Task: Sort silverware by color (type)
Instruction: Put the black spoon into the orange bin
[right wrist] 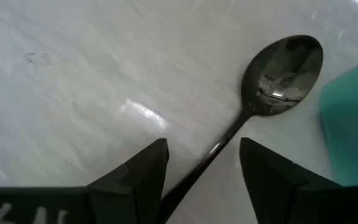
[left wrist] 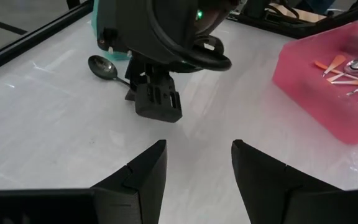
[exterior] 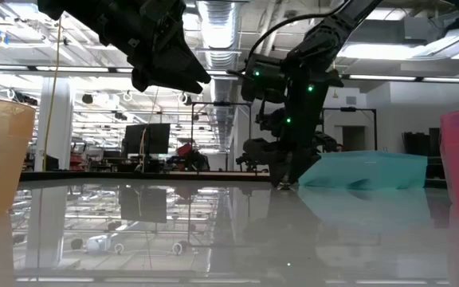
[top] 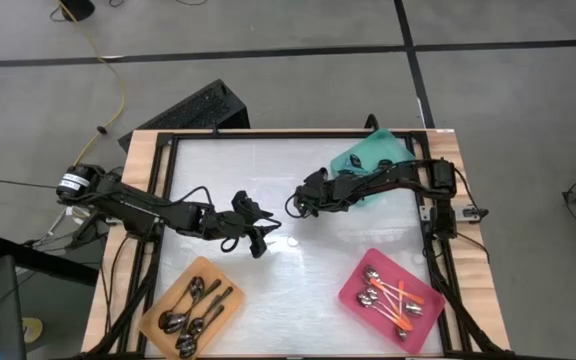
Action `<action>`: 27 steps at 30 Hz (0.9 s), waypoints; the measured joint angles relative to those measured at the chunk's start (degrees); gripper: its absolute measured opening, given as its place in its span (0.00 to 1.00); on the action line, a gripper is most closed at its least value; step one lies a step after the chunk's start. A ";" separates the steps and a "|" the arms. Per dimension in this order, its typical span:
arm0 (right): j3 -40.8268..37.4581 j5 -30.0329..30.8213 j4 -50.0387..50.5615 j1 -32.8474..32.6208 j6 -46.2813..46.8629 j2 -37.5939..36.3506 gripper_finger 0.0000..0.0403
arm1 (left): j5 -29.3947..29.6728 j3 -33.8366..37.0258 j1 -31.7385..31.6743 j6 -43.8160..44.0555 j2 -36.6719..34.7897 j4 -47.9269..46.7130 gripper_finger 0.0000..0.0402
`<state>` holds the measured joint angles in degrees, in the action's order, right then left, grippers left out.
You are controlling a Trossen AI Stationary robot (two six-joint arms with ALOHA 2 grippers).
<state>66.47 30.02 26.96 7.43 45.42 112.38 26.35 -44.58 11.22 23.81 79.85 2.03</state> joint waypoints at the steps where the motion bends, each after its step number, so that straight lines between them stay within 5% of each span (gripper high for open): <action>1: 0.00 -0.02 0.04 0.01 0.00 0.08 0.53 | 0.00 0.00 0.00 0.00 0.00 0.03 0.41; 7: 0.01 -1.24 -0.03 0.24 1.32 0.15 0.46 | -0.16 0.00 0.00 -0.12 -0.43 0.80 0.41; 18: -0.06 -5.17 -0.69 -0.30 -0.61 0.24 0.03 | 0.89 -0.02 0.00 -5.21 -9.65 -0.69 0.41; 27: -0.12 -7.04 1.74 -6.22 -1.54 0.30 0.02 | 4.93 -0.02 0.00 -5.25 -18.26 -10.48 0.41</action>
<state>66.35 22.98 28.70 1.22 43.88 112.68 31.27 -44.60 11.22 18.57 61.59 -8.45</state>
